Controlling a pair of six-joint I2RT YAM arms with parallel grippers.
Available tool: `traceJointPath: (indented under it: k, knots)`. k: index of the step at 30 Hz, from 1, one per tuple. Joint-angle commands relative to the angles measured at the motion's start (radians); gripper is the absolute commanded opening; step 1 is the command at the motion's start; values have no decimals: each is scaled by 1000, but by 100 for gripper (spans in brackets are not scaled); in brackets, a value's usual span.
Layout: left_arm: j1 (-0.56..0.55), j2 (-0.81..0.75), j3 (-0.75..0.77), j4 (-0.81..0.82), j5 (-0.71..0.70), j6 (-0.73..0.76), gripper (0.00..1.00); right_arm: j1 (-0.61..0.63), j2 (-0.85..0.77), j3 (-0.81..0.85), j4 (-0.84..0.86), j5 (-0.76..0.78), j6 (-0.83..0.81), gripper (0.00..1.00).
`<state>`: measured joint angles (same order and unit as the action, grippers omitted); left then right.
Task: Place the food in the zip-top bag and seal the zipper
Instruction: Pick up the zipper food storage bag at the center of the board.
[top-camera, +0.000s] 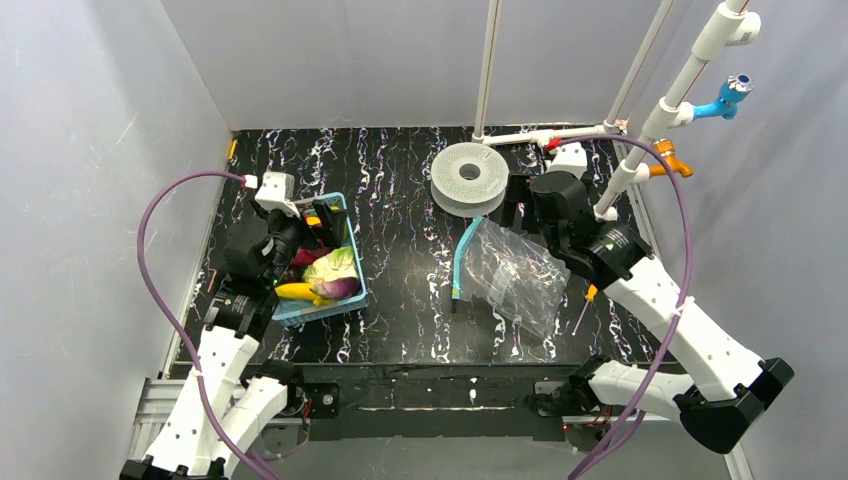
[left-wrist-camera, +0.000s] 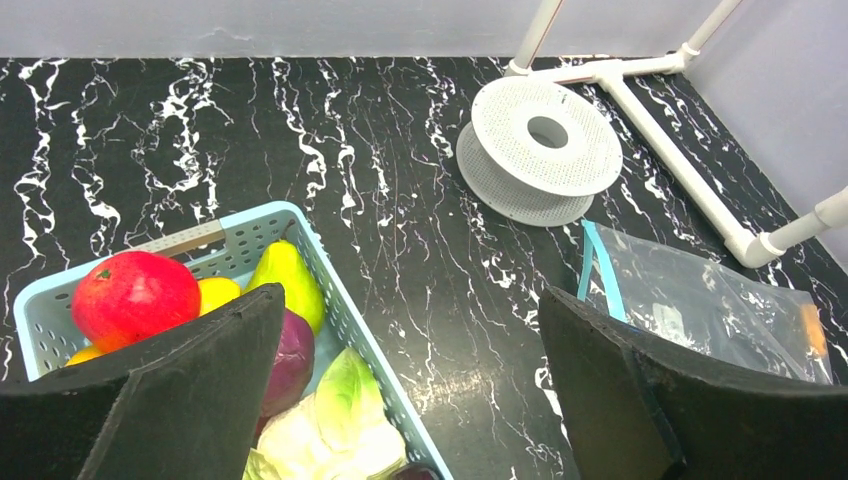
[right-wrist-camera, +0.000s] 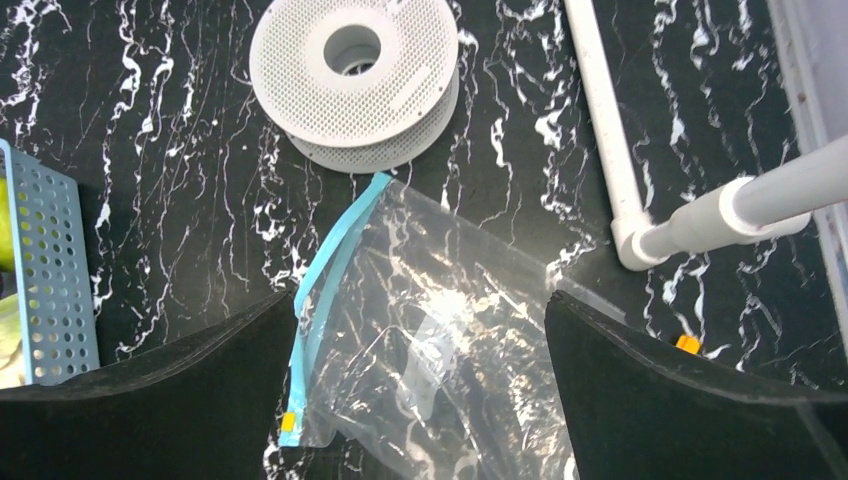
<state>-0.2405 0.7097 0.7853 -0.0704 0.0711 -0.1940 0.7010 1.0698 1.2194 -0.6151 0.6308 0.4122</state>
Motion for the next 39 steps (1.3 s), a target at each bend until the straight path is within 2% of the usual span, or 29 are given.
traceJointPath:
  k: [1,5,16,26,39]
  knots:
    - [-12,15,37,-23,-16,-11,98,3,44,73,-121,-23,146,100]
    - [-12,22,41,-31,-29,-18,98,8,176,169,-259,-42,231,100]
    - [-13,23,42,-37,-40,-31,98,120,657,582,-664,135,414,100]
    - [-13,28,40,-40,-56,-37,98,224,972,793,-759,225,373,100]
    - [-13,34,40,-43,-57,-41,98,236,1175,844,-779,300,360,100]
